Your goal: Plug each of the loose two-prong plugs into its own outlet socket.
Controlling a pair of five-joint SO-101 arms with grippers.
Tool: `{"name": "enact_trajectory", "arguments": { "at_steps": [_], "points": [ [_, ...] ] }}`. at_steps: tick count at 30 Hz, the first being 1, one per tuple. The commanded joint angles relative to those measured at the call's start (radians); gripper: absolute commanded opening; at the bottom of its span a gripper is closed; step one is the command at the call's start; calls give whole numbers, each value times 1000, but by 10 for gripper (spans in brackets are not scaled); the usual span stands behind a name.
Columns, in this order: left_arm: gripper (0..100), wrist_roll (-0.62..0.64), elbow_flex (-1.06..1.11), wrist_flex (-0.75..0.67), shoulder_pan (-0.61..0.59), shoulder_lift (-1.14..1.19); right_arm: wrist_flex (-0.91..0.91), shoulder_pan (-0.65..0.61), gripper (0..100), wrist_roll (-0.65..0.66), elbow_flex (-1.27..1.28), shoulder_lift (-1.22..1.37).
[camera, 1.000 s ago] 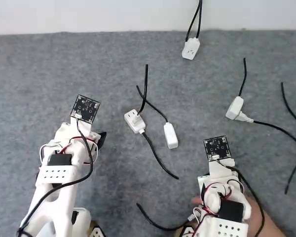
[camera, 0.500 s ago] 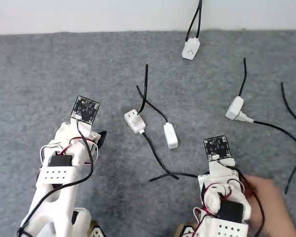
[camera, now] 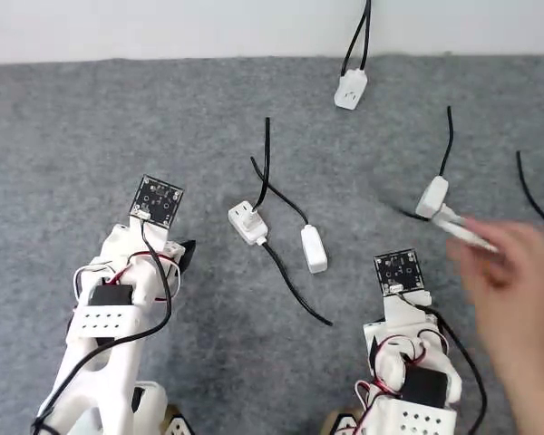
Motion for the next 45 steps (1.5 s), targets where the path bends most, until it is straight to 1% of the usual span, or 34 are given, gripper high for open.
{"name": "enact_trajectory", "arguments": {
  "at_steps": [1,23,25,28,30,32,33,36,38,41,43,45],
  "points": [
    [269,14,-8,-28,3,-12,7,7,254,6,15,-15],
    [269,15,-8,-25,3,-12,7,5,255,5,15,-15],
    [269,15,-8,-23,3,-12,-2,-24,254,2,15,-15],
    [269,15,-7,-23,3,-12,-1,-108,254,8,14,-15],
    [269,15,-7,-23,3,-12,-13,-88,254,9,11,-15],
    [269,15,-7,-23,3,-12,-64,-35,255,14,2,-15],
    [269,15,-7,-23,3,-12,-97,-10,255,40,-20,-16],
    [269,15,-7,-23,3,-12,-136,16,255,176,-152,-15],
    [269,15,-7,-21,3,-12,-134,1,255,147,-284,-12],
    [269,14,-7,-21,3,-12,-68,-111,255,81,-470,70],
    [269,12,-7,-21,3,-12,-12,-202,255,74,-592,225],
    [269,12,-7,-21,3,-12,8,-240,255,74,-720,426]
  ]
}}
